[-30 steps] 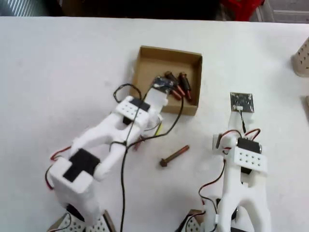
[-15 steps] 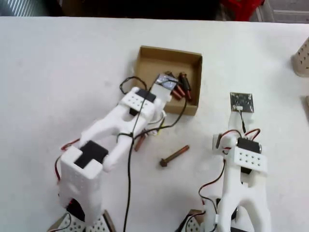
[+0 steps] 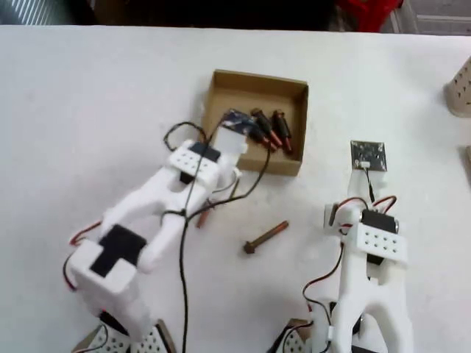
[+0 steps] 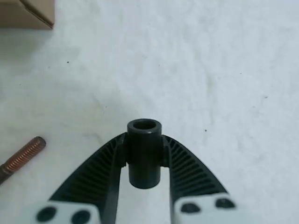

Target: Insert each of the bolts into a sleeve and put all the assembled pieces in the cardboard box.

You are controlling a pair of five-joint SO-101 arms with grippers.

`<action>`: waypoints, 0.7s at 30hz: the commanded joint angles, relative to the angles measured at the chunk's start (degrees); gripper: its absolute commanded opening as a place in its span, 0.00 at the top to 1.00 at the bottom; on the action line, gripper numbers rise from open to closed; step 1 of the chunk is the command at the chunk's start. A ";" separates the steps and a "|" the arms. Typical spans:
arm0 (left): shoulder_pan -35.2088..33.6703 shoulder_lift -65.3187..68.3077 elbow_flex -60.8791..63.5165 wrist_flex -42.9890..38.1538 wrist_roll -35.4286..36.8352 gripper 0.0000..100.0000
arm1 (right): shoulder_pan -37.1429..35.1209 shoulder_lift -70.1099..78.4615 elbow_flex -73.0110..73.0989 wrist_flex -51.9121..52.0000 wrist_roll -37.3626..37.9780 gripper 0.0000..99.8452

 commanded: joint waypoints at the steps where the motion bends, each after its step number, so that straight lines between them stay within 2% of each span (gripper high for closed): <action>1: -2.33 -9.10 3.25 -4.31 0.35 0.98 | -0.92 -2.15 -0.35 -1.01 -0.70 0.98; 7: -4.79 -18.51 8.44 -5.45 0.35 0.98 | -6.02 -2.33 0.88 -1.01 -0.70 0.98; 11: -7.52 -24.75 15.21 -11.78 0.35 0.98 | -8.92 -2.68 1.85 -1.19 -0.62 0.98; 17: -16.22 -35.47 24.18 -18.73 0.44 0.98 | -13.23 -2.77 3.34 -2.95 -0.18 0.98; 21: -17.36 -38.55 26.90 -21.10 0.79 0.98 | -13.85 -2.95 2.99 -2.95 -0.44 0.98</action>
